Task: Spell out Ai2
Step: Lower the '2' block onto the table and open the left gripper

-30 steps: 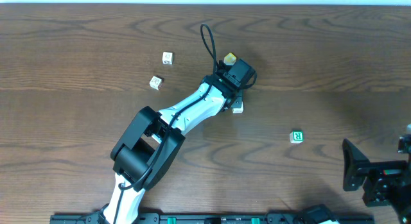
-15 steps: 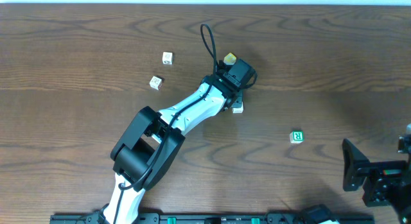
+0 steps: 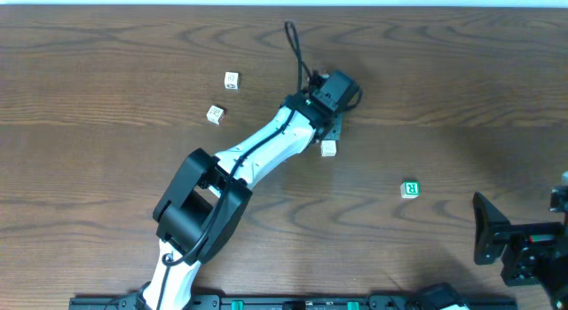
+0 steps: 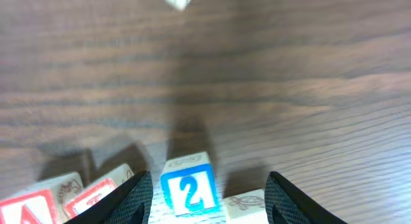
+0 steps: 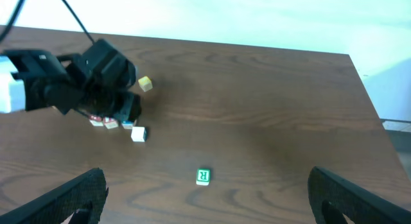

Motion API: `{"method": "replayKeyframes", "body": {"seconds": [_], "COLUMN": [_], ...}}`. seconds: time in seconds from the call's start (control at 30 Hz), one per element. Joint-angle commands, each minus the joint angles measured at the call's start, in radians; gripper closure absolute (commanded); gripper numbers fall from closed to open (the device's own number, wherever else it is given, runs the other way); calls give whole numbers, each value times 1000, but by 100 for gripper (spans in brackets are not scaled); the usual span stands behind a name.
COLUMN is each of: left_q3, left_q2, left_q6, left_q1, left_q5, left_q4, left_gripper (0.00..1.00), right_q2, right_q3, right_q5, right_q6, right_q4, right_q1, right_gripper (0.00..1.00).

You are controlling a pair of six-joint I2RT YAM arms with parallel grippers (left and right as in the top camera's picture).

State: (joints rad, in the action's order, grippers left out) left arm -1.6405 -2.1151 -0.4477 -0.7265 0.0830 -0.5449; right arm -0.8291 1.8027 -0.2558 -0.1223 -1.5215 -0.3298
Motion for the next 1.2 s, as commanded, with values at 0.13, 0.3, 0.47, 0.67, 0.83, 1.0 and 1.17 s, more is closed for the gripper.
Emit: {"method": "replayKeyframes", "body": {"seconds": [0.13,0.3,0.47,0.67,0.83,1.0,1.17], "left_q3": [-168,-174,-152,-40,-7,44,53], "left_q2": [0,2,2,2,2,2,2], "left_q6": [32,18,-11,-60,-66,-65,-62], "left_q1": [-7,-35,-95,-91,-113,-110,-109], "left_q5": [-3,-28,37,-16,10,26,62], "left_q4": [-163,-359,-397,-337,-302,-217,-177], "left_gripper": [94,94,94,94,94,94,94], "right_q2": [-4,24,86,96,96,96,97], "right_q3": [-6,-5,-5,-5,-5,-3,25], "right_q5": [-11,-87,-141,-140,-140,-140,-134], "right_q6": [-11,-13,-20,-39,-38,-38,-37], "right_q4": [-3,-19,-24,-43,-38,-38,-32], "right_q1": [8,-29,-90,-97,-97,-97,-97], "right_gripper": [1,1,1,1,1,1,1]}}
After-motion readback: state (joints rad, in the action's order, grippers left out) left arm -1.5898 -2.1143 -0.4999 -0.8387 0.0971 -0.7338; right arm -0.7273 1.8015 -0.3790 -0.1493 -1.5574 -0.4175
